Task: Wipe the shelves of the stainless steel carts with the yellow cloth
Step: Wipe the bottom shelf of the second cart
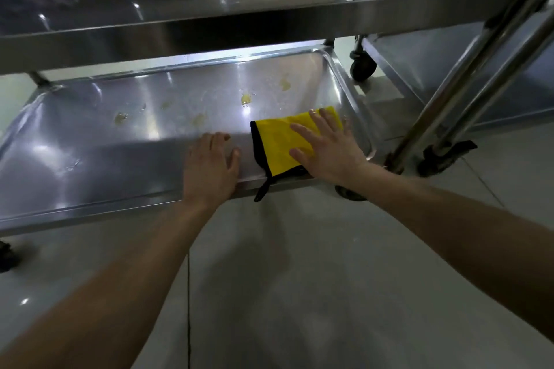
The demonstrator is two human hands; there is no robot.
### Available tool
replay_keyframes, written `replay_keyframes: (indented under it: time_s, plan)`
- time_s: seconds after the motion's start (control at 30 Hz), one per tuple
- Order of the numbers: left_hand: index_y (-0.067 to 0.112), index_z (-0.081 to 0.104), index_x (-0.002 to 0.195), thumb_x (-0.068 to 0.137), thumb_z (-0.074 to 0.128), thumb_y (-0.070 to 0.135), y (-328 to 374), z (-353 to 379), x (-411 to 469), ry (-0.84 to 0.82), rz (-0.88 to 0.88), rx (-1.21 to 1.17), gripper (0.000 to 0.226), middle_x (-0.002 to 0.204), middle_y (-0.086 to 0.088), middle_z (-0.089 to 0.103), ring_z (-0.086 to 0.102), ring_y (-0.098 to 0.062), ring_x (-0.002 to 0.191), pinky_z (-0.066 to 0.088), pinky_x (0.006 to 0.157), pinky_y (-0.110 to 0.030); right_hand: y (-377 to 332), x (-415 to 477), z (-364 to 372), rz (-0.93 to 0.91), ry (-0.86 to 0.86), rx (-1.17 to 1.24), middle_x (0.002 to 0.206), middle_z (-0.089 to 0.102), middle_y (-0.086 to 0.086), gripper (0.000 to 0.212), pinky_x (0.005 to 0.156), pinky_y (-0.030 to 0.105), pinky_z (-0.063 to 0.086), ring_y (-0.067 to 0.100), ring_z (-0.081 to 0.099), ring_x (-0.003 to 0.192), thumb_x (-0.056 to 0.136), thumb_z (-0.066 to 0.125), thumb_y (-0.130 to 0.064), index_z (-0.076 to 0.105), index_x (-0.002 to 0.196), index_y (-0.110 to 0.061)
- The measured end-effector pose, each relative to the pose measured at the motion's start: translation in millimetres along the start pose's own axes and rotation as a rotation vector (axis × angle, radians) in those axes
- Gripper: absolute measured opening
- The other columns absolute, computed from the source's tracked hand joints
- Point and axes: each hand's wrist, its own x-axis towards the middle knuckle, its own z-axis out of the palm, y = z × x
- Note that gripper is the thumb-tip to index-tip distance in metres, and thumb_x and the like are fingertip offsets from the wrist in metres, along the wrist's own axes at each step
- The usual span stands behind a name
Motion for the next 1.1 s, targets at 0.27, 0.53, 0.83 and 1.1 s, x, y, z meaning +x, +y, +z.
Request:
replay_keyframes:
  time_s: [0.27,0.53,0.83,1.1]
  plan:
    - [0.008,0.039,0.16,0.108,0.034,0.045,-23,33,11,-0.007,-0.009,0.08,0.063,0.168,-0.018,0.037,0.018,-0.034,0.165,0.011,0.134,-0.054,-13,7,41,0.125,-0.14,0.025,0.18,-0.014,0.005,0.077,0.122,0.075,-0.013,0.036,-0.017,0.164,0.093,0.004,-0.087,-0.006,0.164,-0.059]
    - [0.01,0.033,0.163,0.108,0.027,0.051,-19,38,3,-0.008,0.004,0.053,0.069,0.169,-0.016,0.036,0.018,-0.032,0.164,0.016,0.133,-0.054,48,-12,21,0.232,-0.205,0.087,0.179,-0.019,-0.005,0.088,0.128,0.062,-0.016,0.027,-0.02,0.164,0.082,0.005,-0.092,-0.002,0.164,-0.061]
    - [0.006,0.039,0.161,0.112,0.034,0.041,-6,33,1,0.031,0.006,0.064,0.06,0.166,-0.016,0.042,0.026,-0.032,0.162,0.021,0.131,-0.053,30,114,21,0.252,-0.194,0.03,0.177,-0.02,0.014,0.09,0.119,0.076,-0.019,0.043,-0.022,0.162,0.08,0.005,-0.102,-0.005,0.161,-0.064]
    - [0.006,0.041,0.158,0.113,0.041,0.035,-5,31,2,0.065,-0.04,-0.004,0.053,0.162,-0.018,0.046,0.032,-0.034,0.158,0.023,0.13,-0.053,1,28,25,0.131,-0.237,0.118,0.178,-0.022,0.0,0.085,0.122,0.068,-0.022,0.029,-0.026,0.163,0.085,0.009,-0.097,-0.003,0.162,-0.063]
